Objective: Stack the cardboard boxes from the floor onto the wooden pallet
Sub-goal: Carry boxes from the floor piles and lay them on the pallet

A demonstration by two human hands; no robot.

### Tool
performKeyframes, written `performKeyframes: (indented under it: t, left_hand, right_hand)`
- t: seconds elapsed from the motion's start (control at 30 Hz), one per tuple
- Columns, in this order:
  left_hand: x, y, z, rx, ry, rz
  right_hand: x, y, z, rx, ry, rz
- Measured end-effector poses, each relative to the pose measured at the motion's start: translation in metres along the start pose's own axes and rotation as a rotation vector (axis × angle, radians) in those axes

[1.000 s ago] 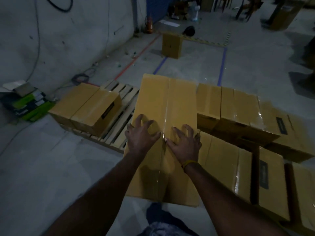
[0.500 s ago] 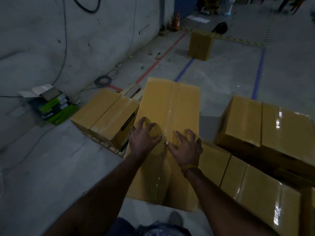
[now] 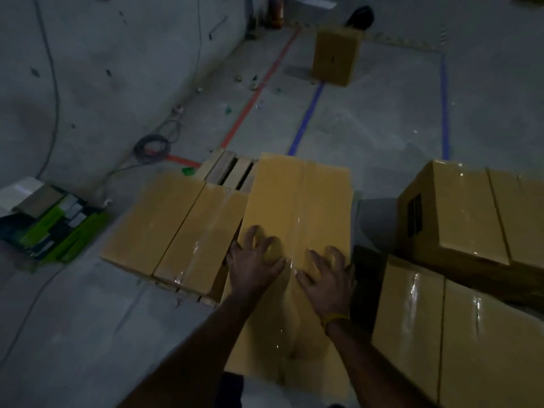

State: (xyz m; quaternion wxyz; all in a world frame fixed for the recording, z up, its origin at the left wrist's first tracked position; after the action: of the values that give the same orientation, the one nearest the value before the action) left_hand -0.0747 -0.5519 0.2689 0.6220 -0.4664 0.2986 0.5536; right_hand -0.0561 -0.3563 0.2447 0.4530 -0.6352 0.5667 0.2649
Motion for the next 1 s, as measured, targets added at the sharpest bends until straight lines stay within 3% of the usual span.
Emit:
performKeyframes:
  t: [0.2, 0.43, 0.6, 0.83, 0.93, 1.0]
  left_hand:
    - [0.036, 0.097, -0.088, 0.033, -0.002, -0.052]
    - [0.146, 0.210, -0.175, 0.051, 0.002, -0.048]
    - [0.217, 0.261, -0.226, 0.031, 0.009, -0.031]
    - [0.275, 0.296, -0.263, 0.032, 0.012, -0.097]
    - [0.298, 0.303, -0.277, 0.023, 0.080, -0.164]
    - [0.319, 0.303, -0.287, 0.064, 0.223, -0.292]
  right_hand:
    - [0.084, 0.078, -0.036, 0.096, -0.015, -0.055]
    - [0.225, 0.181, -0.012, 0.151, 0.032, -0.018]
    - [0.311, 0.233, 0.011, 0.133, 0.010, -0.014]
    - [0.375, 0.262, 0.026, 0.152, 0.036, 0.027]
    - [0.401, 0.274, 0.035, 0.178, 0.030, -0.134]
    - [0.424, 0.279, 0.048, 0.153, -0.026, -0.297]
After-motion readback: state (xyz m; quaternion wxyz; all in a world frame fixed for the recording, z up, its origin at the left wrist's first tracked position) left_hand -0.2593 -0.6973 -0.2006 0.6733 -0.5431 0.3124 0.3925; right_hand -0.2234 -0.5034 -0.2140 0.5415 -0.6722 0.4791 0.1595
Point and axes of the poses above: each hand's wrist, its own y-axis towards the middle knuckle, its own x-axis out of the palm, z = x × y, the point moved 4 cm from there along y, towards the middle knuckle, and after that the axes turned 7 degrees about -z, right-handed, at the moved point
